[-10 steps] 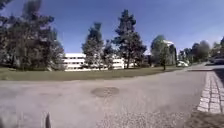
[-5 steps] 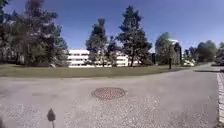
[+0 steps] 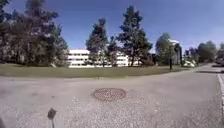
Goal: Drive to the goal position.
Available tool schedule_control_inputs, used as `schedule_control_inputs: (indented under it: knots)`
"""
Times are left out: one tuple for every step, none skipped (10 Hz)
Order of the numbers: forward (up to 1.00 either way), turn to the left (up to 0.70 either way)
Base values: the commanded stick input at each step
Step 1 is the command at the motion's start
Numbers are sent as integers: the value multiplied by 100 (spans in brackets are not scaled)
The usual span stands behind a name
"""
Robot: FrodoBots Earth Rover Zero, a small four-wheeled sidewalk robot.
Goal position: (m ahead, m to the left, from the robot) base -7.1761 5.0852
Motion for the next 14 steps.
schedule_control_inputs:
  knots:
    - [0, 45]
    - [0, 45]
    - [0, 45]
    - [0, 45]
    - [0, 45]
    - [0, 45]
    - [0, 45]
    - [0, 45]
    - [0, 45]
    - [0, 45]
    - [0, 45]
    - [0, 45]
    - [0, 45]
    - [0, 45]
